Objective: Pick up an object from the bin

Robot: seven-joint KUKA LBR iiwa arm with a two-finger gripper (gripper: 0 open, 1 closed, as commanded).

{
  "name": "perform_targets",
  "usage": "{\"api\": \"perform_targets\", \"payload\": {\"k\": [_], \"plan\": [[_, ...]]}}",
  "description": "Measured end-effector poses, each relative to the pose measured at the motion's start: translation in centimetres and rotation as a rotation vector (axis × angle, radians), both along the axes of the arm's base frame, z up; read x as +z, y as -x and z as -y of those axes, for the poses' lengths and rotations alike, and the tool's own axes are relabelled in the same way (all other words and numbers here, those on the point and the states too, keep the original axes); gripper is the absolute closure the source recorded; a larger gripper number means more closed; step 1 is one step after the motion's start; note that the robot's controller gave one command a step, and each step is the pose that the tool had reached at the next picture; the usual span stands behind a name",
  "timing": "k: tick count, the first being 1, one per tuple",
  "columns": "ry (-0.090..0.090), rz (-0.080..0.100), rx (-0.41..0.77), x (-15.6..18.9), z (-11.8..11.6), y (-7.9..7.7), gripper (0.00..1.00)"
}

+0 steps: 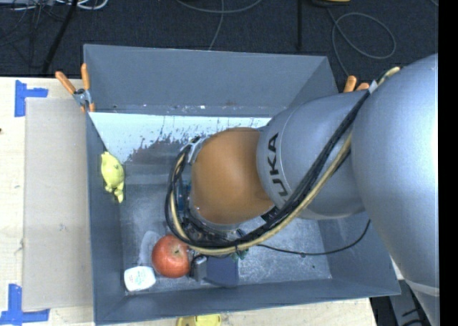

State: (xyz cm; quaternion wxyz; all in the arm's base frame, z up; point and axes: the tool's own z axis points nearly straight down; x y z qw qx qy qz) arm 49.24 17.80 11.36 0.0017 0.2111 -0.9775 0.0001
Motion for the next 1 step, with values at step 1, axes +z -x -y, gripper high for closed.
{"api": "perform_targets", "payload": {"k": [1], "plan": [[-0.002, 0.005, 0.0, 1.42, -0.06, -0.11, 1.0]]}}
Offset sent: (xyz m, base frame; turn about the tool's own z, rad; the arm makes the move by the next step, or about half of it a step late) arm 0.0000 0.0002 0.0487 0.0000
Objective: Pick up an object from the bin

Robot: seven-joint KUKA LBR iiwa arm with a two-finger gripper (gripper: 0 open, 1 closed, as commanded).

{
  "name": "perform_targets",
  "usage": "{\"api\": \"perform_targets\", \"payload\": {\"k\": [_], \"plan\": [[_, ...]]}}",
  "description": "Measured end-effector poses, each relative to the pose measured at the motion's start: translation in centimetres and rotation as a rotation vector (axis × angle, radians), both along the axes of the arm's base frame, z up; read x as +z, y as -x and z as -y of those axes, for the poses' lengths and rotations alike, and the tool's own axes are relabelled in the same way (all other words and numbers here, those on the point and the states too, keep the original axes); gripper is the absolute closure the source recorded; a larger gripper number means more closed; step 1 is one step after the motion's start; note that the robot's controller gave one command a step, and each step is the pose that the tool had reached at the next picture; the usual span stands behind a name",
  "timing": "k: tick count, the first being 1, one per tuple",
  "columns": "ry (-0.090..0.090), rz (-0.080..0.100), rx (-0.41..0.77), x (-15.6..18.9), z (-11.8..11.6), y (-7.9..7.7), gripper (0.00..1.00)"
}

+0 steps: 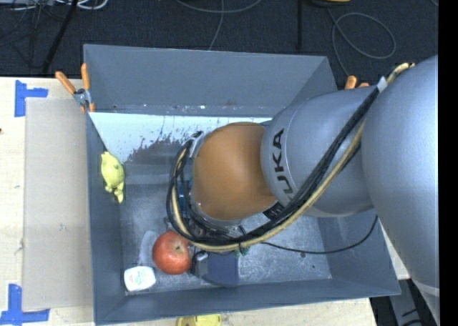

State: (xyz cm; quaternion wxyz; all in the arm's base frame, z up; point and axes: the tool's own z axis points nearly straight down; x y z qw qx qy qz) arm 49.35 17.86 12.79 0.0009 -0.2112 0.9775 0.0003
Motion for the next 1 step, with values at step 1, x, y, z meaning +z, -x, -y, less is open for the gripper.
{"api": "perform_targets", "payload": {"k": [1], "plan": [[0.0, -0.001, -0.001, 0.86, 0.0, 0.03, 1.0]]}}
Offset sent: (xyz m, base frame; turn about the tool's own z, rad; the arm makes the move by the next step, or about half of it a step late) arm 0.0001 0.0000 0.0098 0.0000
